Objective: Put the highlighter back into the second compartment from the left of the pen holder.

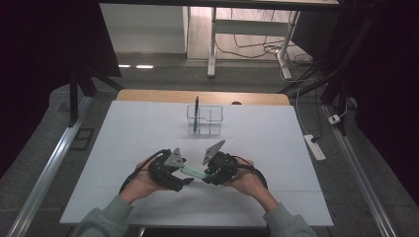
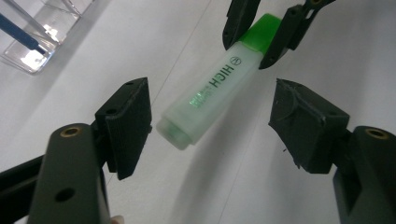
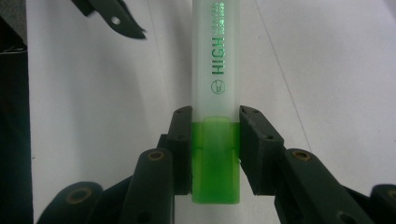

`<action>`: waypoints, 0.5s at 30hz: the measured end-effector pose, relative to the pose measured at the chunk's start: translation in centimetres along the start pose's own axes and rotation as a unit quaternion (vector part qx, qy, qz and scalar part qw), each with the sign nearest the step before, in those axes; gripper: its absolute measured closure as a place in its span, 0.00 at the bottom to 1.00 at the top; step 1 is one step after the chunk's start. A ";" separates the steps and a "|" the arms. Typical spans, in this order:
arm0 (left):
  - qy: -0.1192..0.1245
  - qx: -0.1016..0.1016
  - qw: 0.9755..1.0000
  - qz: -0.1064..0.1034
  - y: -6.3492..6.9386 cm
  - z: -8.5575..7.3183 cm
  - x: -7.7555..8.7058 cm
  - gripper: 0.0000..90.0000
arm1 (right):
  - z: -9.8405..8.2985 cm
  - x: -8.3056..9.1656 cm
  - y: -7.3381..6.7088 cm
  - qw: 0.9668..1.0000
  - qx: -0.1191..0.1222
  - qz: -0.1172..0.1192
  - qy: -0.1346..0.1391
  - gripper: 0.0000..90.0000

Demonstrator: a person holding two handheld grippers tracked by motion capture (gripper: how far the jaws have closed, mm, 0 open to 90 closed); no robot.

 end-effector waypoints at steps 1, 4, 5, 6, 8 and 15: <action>-0.003 -0.006 1.000 -0.001 0.0 0.0 -0.2 0.32 | 0.0 0.0 -0.1 1.000 0.003 0.001 0.000 0.75; -0.016 -0.017 1.000 -0.004 0.2 -0.1 -0.6 0.33 | 0.1 0.0 -0.4 1.000 0.010 0.004 -0.009 0.75; -0.019 -0.023 1.000 -0.007 0.3 -0.1 -0.8 0.34 | 0.2 -0.1 -0.5 1.000 0.011 0.006 -0.005 0.75; -0.023 -0.029 0.999 -0.010 0.5 -0.2 -0.9 0.35 | 0.3 -0.1 -0.6 1.000 0.017 0.005 -0.005 0.75; -0.029 -0.041 0.999 -0.014 0.7 -0.2 -1.1 0.40 | 0.4 -0.2 -0.9 1.000 0.020 0.010 -0.005 0.75; -0.051 -0.075 0.996 -0.016 1.2 -0.7 -1.8 0.53 | 0.5 -0.1 -1.4 0.999 0.032 0.017 -0.011 0.75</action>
Point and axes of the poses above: each handheld gripper's, and its own axes: x roughly backward along the jaws, z roughly out of its top, y roughly to its right, the point moved 9 cm from there along -x, roughly forward along the jaws, and after that the axes turned 4 degrees about x, right-handed, at the moved point
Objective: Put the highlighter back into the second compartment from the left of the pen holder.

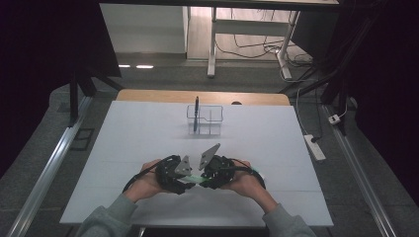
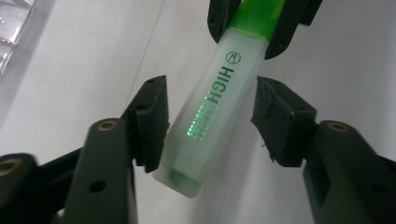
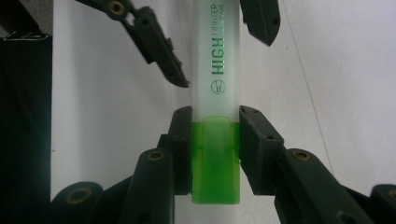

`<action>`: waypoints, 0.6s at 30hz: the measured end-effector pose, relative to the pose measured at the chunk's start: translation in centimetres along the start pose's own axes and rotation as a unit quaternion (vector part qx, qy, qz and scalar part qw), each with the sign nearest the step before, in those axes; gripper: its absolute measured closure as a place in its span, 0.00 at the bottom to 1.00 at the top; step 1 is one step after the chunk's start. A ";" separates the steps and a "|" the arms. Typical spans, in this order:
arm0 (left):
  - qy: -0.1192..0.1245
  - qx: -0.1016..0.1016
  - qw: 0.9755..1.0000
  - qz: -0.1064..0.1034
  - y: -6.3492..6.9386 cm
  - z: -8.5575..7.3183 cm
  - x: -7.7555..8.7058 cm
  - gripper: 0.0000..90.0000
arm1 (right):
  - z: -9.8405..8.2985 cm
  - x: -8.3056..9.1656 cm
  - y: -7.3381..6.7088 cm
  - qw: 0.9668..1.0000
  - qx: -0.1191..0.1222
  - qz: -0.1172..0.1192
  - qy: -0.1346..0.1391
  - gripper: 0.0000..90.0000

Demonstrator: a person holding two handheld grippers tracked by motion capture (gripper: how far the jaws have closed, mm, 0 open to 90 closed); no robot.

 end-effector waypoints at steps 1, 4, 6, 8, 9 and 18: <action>-0.001 -0.003 1.000 0.000 0.0 0.0 0.0 0.54 | 0.0 0.0 -0.1 1.000 -0.003 0.002 -0.002 0.75; -0.009 -0.015 1.000 0.000 0.2 -0.2 -0.2 0.57 | 0.0 0.1 -0.1 1.000 0.006 0.001 -0.001 0.75; -0.018 -0.024 1.000 0.002 0.3 -0.4 -0.4 0.61 | 0.1 0.1 -0.2 1.000 0.009 0.005 0.004 0.75; -0.020 -0.029 0.999 -0.003 0.5 -0.4 -0.5 0.63 | 0.2 0.3 -0.2 1.000 0.015 0.005 0.005 0.75; -0.020 -0.032 0.999 -0.002 0.6 -0.3 -0.5 0.64 | 0.2 0.3 -0.3 1.000 0.017 0.005 0.005 0.75; -0.023 -0.049 0.998 -0.011 1.2 -0.4 -0.9 0.72 | 0.7 1.2 -0.2 0.999 0.010 0.008 0.040 0.73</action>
Point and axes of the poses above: each handheld gripper's, and its own axes: x roughly backward along the jaws, z roughly out of its top, y roughly to its right, the point moved 9 cm from there along -x, roughly forward along the jaws, and after that the axes turned 4 degrees about x, right-handed, at the moved point
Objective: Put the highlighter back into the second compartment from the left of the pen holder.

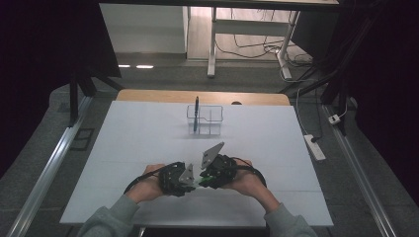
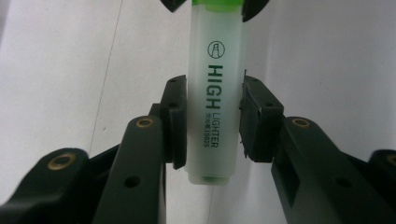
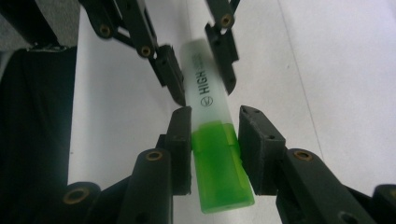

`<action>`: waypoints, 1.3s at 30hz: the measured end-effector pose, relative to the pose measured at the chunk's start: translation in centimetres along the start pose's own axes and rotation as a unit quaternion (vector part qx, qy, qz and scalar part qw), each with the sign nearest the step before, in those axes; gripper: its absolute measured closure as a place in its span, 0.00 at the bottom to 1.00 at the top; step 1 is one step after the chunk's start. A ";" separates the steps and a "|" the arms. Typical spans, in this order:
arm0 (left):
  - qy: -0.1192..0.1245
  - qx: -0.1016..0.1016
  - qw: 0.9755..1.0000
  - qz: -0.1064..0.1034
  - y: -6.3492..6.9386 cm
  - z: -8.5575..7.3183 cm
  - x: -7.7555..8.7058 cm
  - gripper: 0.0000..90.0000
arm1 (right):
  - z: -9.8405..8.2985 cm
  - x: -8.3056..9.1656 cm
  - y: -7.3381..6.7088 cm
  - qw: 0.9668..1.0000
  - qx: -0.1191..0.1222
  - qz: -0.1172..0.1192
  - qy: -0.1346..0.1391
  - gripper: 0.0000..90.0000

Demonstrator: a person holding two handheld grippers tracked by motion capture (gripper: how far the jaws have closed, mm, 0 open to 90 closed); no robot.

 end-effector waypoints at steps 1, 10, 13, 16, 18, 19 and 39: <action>0.004 0.004 1.000 0.001 -0.1 0.0 0.1 0.72 | 0.1 0.1 0.1 1.000 0.000 -0.006 0.004 0.73; 0.041 0.048 0.997 0.033 -1.9 -0.3 1.2 0.72 | 1.1 2.3 2.2 0.991 -0.066 -0.056 0.104 0.56; 0.051 0.062 0.996 0.041 -2.4 -0.4 1.5 0.72 | 1.1 2.9 2.8 0.986 -0.083 -0.073 0.127 0.50; 0.061 0.077 0.994 0.047 -2.9 -0.5 1.8 0.72 | 1.1 3.4 3.3 0.981 -0.096 -0.088 0.146 0.47; 0.069 0.090 0.992 0.053 -3.2 -0.6 2.0 0.72 | 1.1 3.8 3.6 0.977 -0.108 -0.095 0.160 0.46; 0.075 0.096 0.991 0.054 -3.4 -0.7 2.1 0.72 | 1.1 4.0 3.7 0.975 -0.110 -0.097 0.165 0.46; 0.135 0.134 0.979 0.077 -4.1 0.1 2.8 0.72 | 1.1 3.6 4.0 0.967 -0.141 -0.088 0.193 0.44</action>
Point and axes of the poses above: each handheld gripper's, and its own axes: x roughly backward along the jaws, z roughly out of its top, y roughly to its right, the point moved 9 cm from there along -x, roughly forward along the jaws, and after that the axes turned 4 degrees about x, right-handed, at the moved point
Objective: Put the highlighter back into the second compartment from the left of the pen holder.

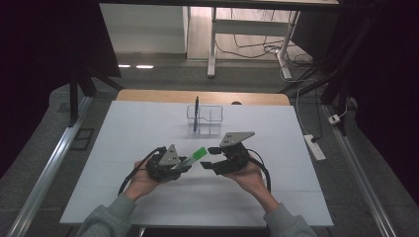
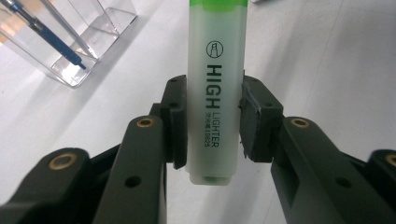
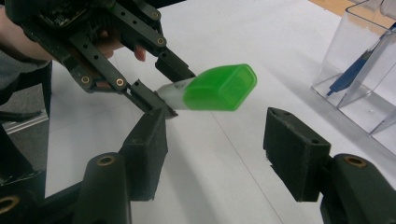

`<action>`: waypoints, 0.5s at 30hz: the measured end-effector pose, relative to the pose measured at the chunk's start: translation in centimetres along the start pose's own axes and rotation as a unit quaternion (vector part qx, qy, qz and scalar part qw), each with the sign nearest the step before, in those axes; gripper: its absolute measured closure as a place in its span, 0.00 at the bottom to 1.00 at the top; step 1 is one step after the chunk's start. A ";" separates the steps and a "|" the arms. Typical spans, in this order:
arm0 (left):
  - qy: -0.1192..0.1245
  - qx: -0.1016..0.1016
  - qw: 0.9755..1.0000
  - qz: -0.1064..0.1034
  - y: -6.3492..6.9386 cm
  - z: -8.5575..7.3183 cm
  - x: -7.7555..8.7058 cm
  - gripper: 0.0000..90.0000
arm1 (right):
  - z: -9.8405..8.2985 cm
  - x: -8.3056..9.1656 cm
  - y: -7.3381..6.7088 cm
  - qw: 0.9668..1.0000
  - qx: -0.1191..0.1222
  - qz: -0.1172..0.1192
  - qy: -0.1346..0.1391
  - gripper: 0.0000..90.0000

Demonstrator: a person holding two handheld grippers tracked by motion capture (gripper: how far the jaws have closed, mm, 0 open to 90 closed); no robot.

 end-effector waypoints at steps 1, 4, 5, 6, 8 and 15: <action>0.001 -0.001 1.000 0.000 0.1 0.1 -0.1 0.72 | 0.0 -0.1 0.0 1.000 -0.001 0.001 0.001 0.44; 0.002 -0.007 1.000 -0.002 0.5 0.2 -0.4 0.72 | 0.0 -0.4 -0.2 1.000 -0.001 0.003 0.001 0.45; 0.002 -0.009 1.000 -0.003 0.7 0.3 -0.5 0.72 | 0.0 -0.5 -0.3 1.000 -0.002 0.005 0.000 0.45; 0.002 -0.011 1.000 -0.003 0.8 0.3 -0.6 0.72 | 0.0 -0.6 -0.4 1.000 -0.001 0.007 0.000 0.46; 0.003 -0.013 1.000 -0.003 1.0 0.4 -0.8 0.72 | 0.0 -0.8 -0.7 1.000 0.000 0.009 -0.002 0.47; 0.006 -0.014 1.000 -0.003 1.4 0.5 -1.1 0.72 | -0.1 -0.9 -0.6 1.000 -0.007 0.009 0.004 0.55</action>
Point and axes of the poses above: each handheld gripper's, and its own axes: x roughly backward along the jaws, z roughly out of its top, y roughly to its right, the point moved 9 cm from there along -x, roughly forward along the jaws, and after that the axes turned 4 degrees about x, right-handed, at the moved point
